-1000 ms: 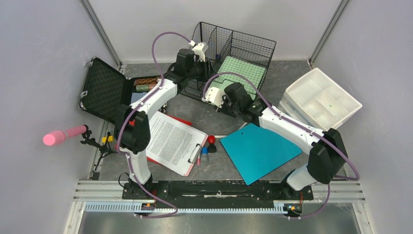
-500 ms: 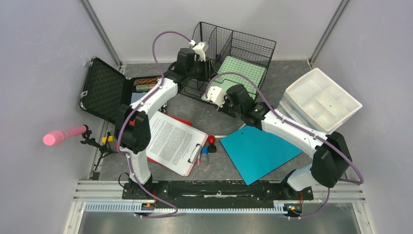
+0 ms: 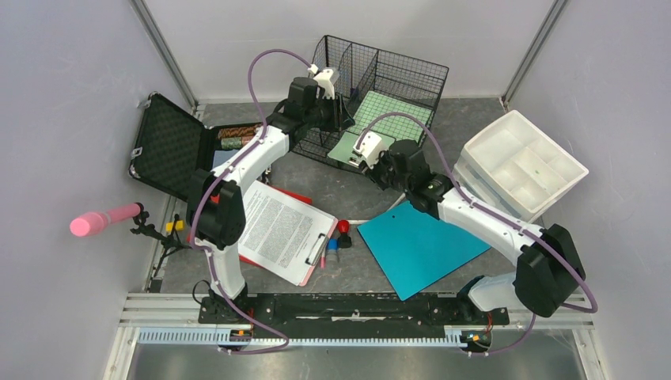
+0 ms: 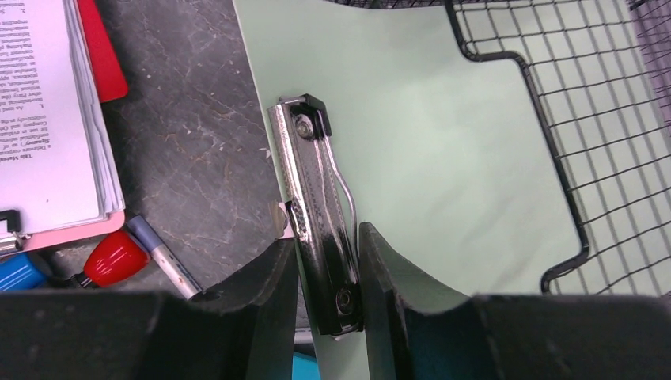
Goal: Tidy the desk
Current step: Place the folder in the storage box.
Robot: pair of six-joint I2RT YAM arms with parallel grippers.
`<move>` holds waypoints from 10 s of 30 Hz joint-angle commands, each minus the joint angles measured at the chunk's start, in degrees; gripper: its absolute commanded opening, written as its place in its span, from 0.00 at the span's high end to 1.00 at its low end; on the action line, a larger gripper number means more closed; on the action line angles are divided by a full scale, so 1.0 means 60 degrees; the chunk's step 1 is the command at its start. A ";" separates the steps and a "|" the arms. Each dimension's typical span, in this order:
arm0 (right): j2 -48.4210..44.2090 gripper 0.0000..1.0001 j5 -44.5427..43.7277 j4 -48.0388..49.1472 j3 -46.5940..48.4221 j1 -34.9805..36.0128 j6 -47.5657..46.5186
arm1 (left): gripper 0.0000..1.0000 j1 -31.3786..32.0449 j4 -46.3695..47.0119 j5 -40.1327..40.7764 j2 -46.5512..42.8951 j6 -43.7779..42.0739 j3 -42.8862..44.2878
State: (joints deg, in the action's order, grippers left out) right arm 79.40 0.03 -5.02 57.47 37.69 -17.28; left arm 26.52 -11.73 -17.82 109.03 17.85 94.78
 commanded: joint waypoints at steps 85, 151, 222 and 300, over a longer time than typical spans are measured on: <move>0.0927 1.00 -0.1997 0.2527 0.0918 -0.0659 0.1048 | 0.52 0.0391 -0.2059 -0.0879 -0.0013 0.1244 -0.0393; -0.1785 0.02 -0.0329 -0.0804 -0.1194 -0.1433 -0.1848 | 0.41 0.0333 -0.2978 -0.0790 0.0872 0.0935 0.1321; -0.1484 0.96 0.7221 0.0750 -0.1887 -0.5885 0.6064 | 0.53 0.0087 -0.3164 -0.0957 0.1065 0.1152 0.1716; -0.1987 0.59 0.4974 -0.3299 -0.0059 -0.2498 -0.0084 | 0.98 0.0390 -0.3247 -0.1260 0.1202 0.0860 0.2112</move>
State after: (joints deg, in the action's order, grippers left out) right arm 65.01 36.40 -24.40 53.69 18.57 -13.89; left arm 27.73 -27.31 -22.09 114.61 23.75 106.34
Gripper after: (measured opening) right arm 0.414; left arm 0.500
